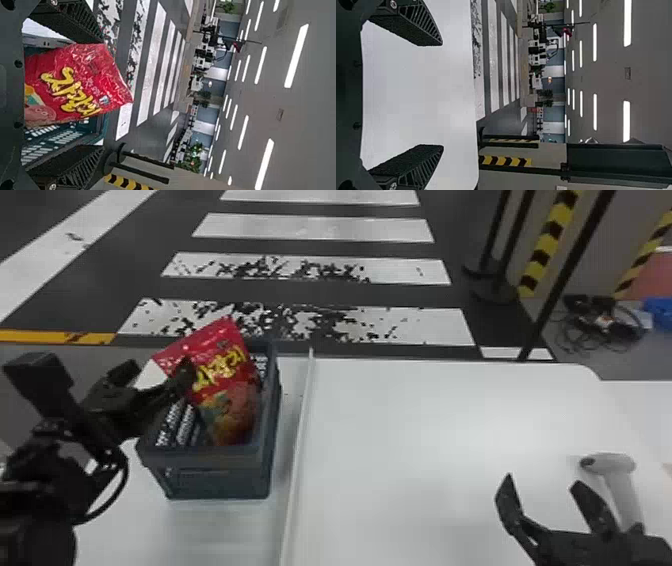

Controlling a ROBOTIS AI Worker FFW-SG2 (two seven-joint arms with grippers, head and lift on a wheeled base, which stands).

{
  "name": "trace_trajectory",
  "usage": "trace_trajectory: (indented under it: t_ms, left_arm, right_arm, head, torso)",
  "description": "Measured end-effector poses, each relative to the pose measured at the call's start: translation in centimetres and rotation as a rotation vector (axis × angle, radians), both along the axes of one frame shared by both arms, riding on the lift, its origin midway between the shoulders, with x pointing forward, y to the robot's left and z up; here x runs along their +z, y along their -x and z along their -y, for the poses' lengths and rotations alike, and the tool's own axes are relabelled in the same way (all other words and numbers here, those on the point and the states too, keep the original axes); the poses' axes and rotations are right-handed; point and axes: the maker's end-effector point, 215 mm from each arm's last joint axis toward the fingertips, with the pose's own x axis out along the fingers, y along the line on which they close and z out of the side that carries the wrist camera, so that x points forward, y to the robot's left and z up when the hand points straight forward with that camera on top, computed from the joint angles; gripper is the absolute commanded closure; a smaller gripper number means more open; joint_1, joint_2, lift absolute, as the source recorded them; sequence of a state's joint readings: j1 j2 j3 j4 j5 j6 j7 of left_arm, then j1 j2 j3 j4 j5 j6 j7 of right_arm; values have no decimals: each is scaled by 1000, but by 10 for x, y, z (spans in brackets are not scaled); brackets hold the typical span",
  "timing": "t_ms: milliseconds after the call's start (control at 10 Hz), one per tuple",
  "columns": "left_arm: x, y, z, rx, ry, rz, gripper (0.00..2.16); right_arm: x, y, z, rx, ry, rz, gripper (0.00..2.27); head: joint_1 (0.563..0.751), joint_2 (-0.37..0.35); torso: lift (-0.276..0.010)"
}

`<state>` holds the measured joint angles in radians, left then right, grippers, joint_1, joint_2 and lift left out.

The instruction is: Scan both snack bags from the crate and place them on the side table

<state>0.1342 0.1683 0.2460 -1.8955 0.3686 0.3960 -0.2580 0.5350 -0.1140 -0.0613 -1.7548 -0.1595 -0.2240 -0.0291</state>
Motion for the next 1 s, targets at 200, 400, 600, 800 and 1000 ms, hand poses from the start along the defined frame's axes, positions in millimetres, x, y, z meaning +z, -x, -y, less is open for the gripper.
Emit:
trace_trajectory:
  t_ms: [200,400,600,800,1000]
  left_arm:
    - [-1,-19,-25,21,13,-15,46]
    - [-7,-30,-48,47,17,-31,46]
    - [-21,-38,-58,49,24,-68,46]
    - [-28,-55,-57,8,46,-94,46]
    - [-20,-74,-46,-69,72,-86,46]
  right_arm:
    - [-2,3,2,3,6,-15,73]
    - [-7,6,5,-1,10,-35,76]
    - [-12,8,5,-1,10,-55,76]
    - [-15,10,7,-7,11,-69,76]
    - [-14,9,12,-6,21,-72,76]
  head:
    - [695,49]
    - [695,68]
    - [695,83]
    - [695,80]
    - [695,64]
  torso:
    - [-95]
    - [-95]
    - [-95]
    - [-95]
    - [-95]
